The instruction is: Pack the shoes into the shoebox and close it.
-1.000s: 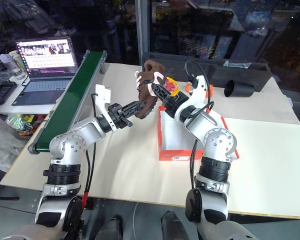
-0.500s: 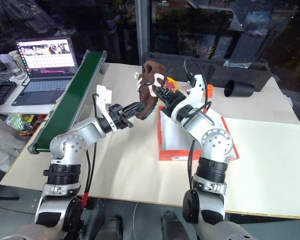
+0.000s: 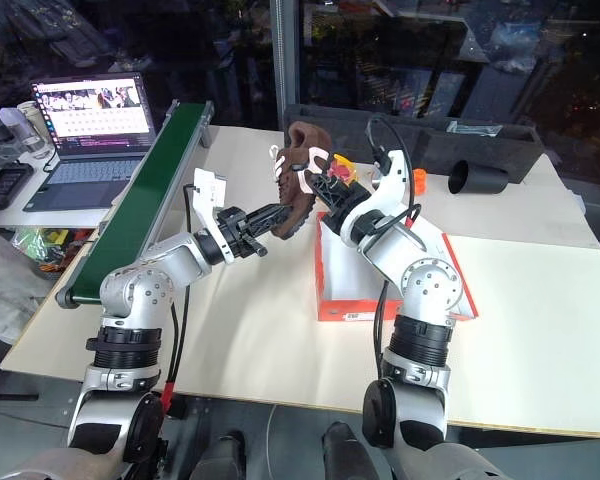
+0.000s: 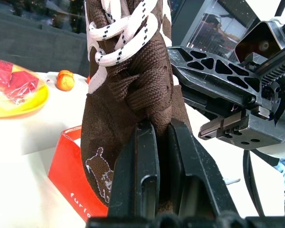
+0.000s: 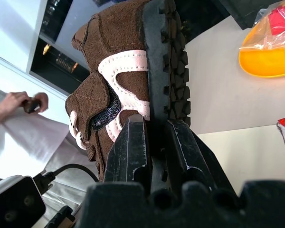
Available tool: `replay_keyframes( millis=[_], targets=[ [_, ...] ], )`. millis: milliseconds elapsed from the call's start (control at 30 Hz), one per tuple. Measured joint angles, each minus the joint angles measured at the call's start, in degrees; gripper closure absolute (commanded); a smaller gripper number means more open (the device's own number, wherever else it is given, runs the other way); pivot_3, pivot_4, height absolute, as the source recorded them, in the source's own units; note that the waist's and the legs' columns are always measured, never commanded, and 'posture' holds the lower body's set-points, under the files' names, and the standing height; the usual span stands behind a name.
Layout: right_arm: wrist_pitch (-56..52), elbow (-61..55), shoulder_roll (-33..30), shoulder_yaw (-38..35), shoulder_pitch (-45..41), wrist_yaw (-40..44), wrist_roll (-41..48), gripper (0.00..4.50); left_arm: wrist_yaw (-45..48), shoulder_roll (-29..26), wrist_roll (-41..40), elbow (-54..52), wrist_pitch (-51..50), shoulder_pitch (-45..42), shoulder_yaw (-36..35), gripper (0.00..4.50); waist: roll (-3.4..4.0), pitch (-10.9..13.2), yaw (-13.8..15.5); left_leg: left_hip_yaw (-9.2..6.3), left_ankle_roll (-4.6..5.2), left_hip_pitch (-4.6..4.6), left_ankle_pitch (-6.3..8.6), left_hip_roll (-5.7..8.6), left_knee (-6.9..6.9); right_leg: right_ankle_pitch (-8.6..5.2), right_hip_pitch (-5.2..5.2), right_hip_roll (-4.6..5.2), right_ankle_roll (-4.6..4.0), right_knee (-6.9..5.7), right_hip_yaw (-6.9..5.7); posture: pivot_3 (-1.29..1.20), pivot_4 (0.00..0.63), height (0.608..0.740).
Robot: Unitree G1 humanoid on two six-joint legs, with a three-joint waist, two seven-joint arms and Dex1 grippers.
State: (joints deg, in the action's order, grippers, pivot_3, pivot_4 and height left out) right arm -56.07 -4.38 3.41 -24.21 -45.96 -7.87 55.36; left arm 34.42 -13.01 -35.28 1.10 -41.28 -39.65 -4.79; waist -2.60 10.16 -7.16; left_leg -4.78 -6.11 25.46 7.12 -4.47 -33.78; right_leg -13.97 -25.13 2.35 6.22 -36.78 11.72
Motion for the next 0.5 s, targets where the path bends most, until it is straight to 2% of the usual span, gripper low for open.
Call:
replay_keyframes(
  millis=[100,167,200,300,500],
  targets=[
    [0.17,-0.18,0.02,0.06,0.01,-0.23,0.05,4.38,0.12,0.14,0.47,0.00,0.21,-0.09,0.02,4.50,0.00,0.00,0.01,0.00,0.00,0.00,0.00,0.00,0.00,0.00,0.00,0.00,0.00,0.00,0.00,0.00,0.150,0.740],
    [0.23,-0.46,0.04,0.13,0.01,-0.34,0.05,4.38,0.21,0.37,0.63,0.00,0.56,-0.11,0.03,3.63,0.00,0.00,0.01,0.00,0.00,0.00,0.00,0.00,0.00,0.00,0.00,0.00,0.00,0.00,0.00,0.00,0.150,0.740],
    [0.29,-0.69,0.00,0.12,0.02,-0.54,0.05,4.38,0.26,0.53,0.63,0.00,0.94,-0.11,0.02,3.41,0.00,0.00,0.01,0.00,0.00,0.00,0.00,0.00,0.00,0.00,0.00,0.00,0.00,0.01,0.00,0.00,0.150,0.740],
    [0.63,-0.78,0.00,0.13,0.05,-0.93,0.05,4.38,0.89,0.65,1.07,-0.04,1.38,-0.11,0.56,2.33,0.00,0.00,0.00,0.00,0.00,0.00,0.00,0.00,0.00,0.00,0.00,0.00,0.00,0.01,0.00,0.00,0.150,0.740],
    [1.60,-0.78,-0.83,0.23,0.63,-1.29,-0.09,4.38,0.82,0.04,2.54,0.12,1.91,-0.11,1.65,2.33,0.03,0.02,-0.04,0.00,0.00,0.00,0.00,0.00,0.00,0.00,-0.01,0.00,0.00,0.00,0.00,0.00,0.150,0.740]
  ],
)
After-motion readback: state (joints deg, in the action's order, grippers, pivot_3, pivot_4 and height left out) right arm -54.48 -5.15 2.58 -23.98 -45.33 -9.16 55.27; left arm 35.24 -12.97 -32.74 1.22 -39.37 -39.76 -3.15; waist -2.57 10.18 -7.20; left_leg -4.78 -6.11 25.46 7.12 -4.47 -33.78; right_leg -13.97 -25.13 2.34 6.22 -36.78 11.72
